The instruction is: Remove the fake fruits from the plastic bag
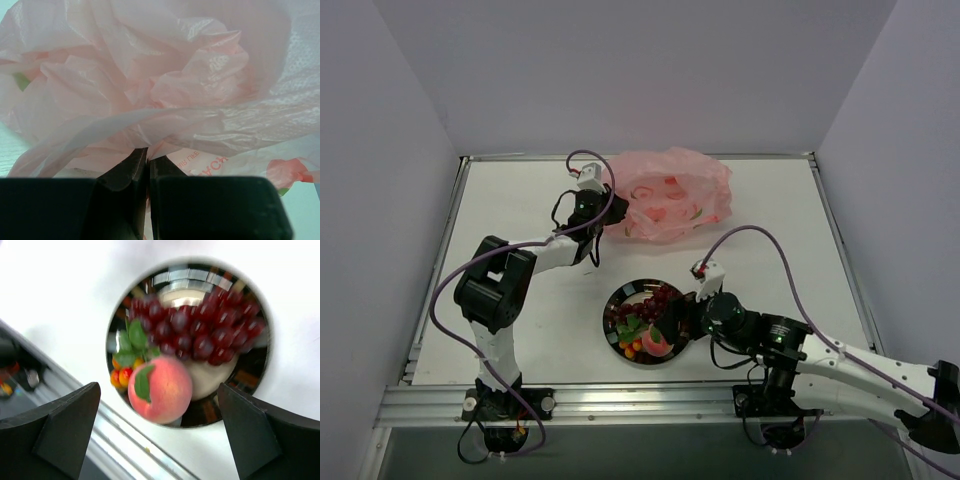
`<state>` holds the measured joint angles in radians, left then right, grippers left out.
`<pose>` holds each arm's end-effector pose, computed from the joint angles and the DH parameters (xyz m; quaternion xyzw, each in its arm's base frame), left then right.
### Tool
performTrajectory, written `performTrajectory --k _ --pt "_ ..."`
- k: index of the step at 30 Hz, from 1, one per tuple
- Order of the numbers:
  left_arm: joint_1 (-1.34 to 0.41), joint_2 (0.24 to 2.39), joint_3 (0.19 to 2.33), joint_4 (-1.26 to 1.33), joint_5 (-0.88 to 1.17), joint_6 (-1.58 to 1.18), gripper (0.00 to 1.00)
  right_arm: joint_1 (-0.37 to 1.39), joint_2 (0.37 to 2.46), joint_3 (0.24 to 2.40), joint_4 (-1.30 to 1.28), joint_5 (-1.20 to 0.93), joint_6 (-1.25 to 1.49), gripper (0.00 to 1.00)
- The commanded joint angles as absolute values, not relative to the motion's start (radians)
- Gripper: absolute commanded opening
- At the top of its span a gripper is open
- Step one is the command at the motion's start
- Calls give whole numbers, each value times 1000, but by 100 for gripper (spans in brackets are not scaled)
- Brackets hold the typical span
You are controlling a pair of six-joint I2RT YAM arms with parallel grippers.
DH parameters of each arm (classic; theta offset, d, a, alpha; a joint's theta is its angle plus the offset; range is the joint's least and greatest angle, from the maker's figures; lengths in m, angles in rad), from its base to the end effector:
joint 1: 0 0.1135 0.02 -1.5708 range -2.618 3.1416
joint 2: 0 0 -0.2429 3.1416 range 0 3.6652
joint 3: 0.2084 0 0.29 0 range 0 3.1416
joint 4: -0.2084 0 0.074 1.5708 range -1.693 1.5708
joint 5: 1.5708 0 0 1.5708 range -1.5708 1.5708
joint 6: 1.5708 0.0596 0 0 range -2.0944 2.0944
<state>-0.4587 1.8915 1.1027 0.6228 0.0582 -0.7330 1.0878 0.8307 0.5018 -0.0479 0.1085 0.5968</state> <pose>0.4205 -0.2115 0.1629 -0.0857 0.7584 -0.3808 0.5220 0.1302 0.2343 0.2090 -0.1711 0.8085 0.3890 0.4072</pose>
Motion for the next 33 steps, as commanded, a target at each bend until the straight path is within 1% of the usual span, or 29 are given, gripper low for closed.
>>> performTrajectory --k 1,3,4,5,6,8,9,10,11,12,14,19,20,21,22,23,24,25,26,27,28,29,30,31,33 --pt "-456 1858 1124 618 55 -712 2 1091 720 597 -92 349 568 98" --pt "-454 1847 1120 612 58 -712 2 1089 686 618 -94 475 580 97" --pt "-454 1839 1118 608 58 -712 3 1089 649 629 -92 623 592 97" --pt "-454 1818 1115 592 58 -712 8 1088 631 632 -91 694 619 98" --pt "-453 1806 1108 583 61 -709 26 1086 618 635 -91 759 626 99" --pt "-453 1746 1097 534 64 -698 50 1081 595 661 -91 898 621 100" --pt "-451 1721 1088 513 66 -696 81 1078 597 676 -92 928 612 100" --pt "-453 1692 1082 490 67 -692 91 1075 609 695 -91 945 595 100" --pt "-453 1633 1074 453 67 -687 98 1074 624 740 -92 977 577 100" --pt "-454 1603 1066 436 69 -687 94 1072 641 764 -91 992 534 100" --pt "-457 1505 1040 363 63 -699 94 1069 699 828 -91 1034 505 100" --pt "-494 1294 977 206 23 -690 94 1054 793 900 -89 1095 477 99" --pt "-506 1211 973 114 -6 -666 94 1046 798 907 -87 1103 477 97" --pt "-512 1172 976 60 -26 -651 94 1039 801 920 -89 1107 474 91" --pt "-514 1129 982 1 -35 -629 94 1032 802 925 -87 1104 466 88" --pt "-515 1045 1000 -156 -67 -591 94 1017 802 928 -86 1100 462 84" --pt "-515 1005 1012 -228 -89 -571 94 1008 799 930 -87 1085 457 66" --pt "-517 921 1023 -300 -115 -549 94 997 796 928 -86 1072 448 54" --pt "-517 878 1040 -433 -150 -516 94 970 796 925 -86 1054 443 39" --pt "-515 838 1048 -492 -211 -500 94 951 796 923 -86 1030 437 16" --pt "-517 800 1052 -546 -239 -483 94 930 796 920 -86 961 430 10" --pt "-515 734 1058 -628 -261 -456 94 910 798 917 -86 925 417 5" --pt "-515 712 1066 -662 -291 -443 94 872 802 914 -86 895 416 0" --pt "-515 691 1071 -692 -296 -427 94 858 813 902 -84 864 414 0" --pt "-515 644 1062 -739 -307 -394 94 835 830 876 -55 729 402 0"
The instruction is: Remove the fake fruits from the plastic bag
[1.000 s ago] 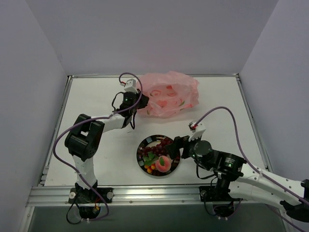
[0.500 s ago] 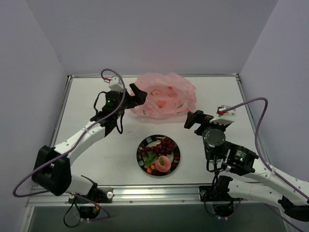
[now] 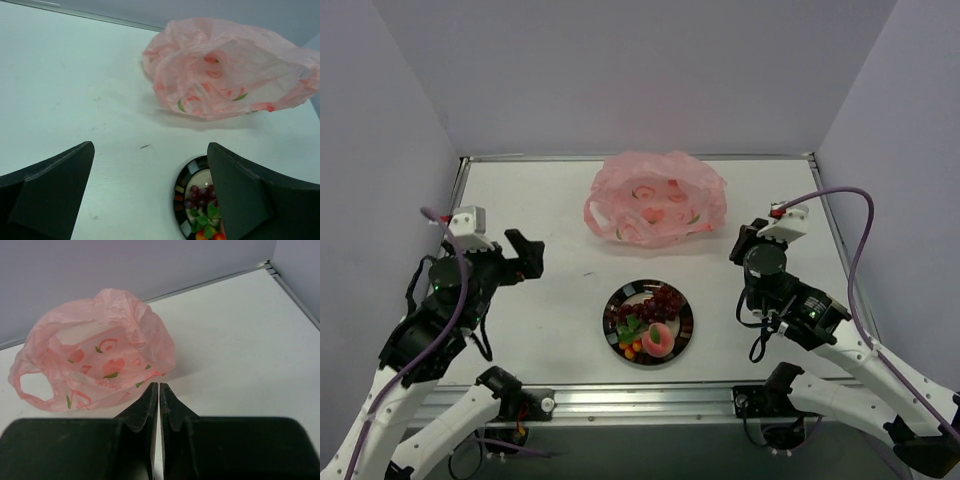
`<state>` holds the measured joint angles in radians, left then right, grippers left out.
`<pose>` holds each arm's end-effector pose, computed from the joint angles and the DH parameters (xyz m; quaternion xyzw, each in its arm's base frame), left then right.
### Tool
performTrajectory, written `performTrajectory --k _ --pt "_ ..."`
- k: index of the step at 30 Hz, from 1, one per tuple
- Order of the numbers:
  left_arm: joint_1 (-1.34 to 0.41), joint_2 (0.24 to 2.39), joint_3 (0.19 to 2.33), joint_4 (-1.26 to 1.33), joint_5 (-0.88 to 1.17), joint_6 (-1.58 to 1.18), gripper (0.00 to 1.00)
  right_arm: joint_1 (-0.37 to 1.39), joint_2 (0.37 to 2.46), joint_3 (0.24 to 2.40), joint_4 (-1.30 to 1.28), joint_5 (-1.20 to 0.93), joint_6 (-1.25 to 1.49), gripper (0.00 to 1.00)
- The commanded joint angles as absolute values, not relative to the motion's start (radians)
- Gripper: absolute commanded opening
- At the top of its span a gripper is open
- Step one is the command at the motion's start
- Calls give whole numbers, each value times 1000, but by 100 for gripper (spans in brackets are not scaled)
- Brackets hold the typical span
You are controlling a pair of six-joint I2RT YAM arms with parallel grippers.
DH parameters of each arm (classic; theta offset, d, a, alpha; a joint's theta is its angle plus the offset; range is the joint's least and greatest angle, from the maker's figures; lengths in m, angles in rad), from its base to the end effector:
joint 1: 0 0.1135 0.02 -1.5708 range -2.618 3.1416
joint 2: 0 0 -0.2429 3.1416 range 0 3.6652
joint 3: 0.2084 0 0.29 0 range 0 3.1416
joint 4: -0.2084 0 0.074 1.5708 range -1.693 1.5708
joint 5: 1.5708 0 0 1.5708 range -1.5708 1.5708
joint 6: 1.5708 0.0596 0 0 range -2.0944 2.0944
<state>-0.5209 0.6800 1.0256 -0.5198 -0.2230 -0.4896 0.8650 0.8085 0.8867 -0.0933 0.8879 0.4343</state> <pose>0.1869 -0.0920 0.3959 -0.0596 0.7622 -0.2347 0.6003 0.1922 0.1542 0.3695 0.1570 0.6929 0.1397 0.6897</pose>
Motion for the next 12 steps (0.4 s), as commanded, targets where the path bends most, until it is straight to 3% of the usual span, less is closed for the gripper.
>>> performTrajectory --k 1,2,5,6,8,9,12 --pt "-515 620 1051 -742 -328 -388 94 825 850 862 -42 682 403 2" --pt "-515 612 1042 -738 -343 -374 94 825 857 838 -25 637 406 6" --pt "-515 603 1016 -721 -364 -358 94 825 836 796 -21 676 455 33" --pt "-514 604 1009 -716 -361 -354 94 825 797 786 -21 717 471 47" --pt "-515 607 983 -692 -345 -347 94 824 755 766 -21 750 480 62" --pt "-515 610 976 -690 -341 -347 94 824 736 747 -21 777 482 76" --pt "-509 621 971 -696 -339 -353 94 822 698 720 -21 801 485 92"
